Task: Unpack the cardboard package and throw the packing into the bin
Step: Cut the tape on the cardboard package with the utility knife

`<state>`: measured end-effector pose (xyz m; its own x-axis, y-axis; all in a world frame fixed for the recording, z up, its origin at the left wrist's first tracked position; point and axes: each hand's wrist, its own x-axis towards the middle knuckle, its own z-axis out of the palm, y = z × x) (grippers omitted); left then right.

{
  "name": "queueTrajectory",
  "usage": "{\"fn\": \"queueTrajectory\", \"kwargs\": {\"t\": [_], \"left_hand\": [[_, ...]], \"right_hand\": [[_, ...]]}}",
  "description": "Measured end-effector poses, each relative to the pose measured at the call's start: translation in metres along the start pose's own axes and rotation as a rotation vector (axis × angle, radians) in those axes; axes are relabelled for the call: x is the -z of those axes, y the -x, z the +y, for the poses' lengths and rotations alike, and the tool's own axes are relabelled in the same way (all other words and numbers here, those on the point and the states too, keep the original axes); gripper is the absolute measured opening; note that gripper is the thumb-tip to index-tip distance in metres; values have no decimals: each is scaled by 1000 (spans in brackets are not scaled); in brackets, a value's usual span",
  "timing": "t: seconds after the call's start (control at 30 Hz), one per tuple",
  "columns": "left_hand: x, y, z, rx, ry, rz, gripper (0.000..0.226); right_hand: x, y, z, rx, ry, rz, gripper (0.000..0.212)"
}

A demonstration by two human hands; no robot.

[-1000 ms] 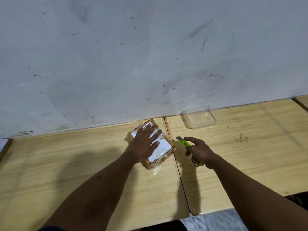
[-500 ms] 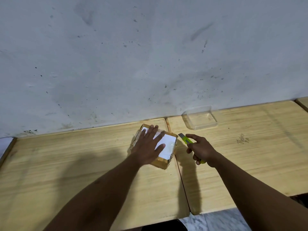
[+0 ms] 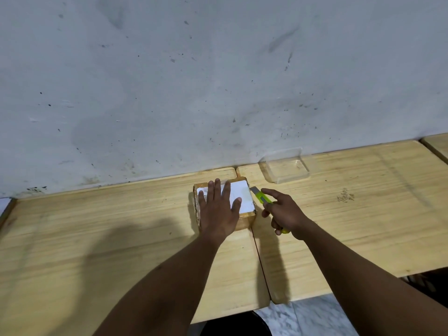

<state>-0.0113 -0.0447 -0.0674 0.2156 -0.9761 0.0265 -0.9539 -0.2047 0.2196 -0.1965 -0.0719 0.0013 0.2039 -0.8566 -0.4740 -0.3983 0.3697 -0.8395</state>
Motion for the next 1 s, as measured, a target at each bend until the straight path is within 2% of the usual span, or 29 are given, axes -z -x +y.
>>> {"fn": "queueTrajectory", "kwargs": {"t": [0.37,0.77,1.0], "left_hand": [[-1,-6,-9,-41,-6,21,63],[-2,-2,-3,-38,-62,17,62],[0,-2,0,-24,-62,-7,61]], "right_hand": [[-4,-10,-10,27,117,-10,50],[-9,0,-48,97,620,-60,61],[-9,-3,-54,36,639,-53,63]]}}
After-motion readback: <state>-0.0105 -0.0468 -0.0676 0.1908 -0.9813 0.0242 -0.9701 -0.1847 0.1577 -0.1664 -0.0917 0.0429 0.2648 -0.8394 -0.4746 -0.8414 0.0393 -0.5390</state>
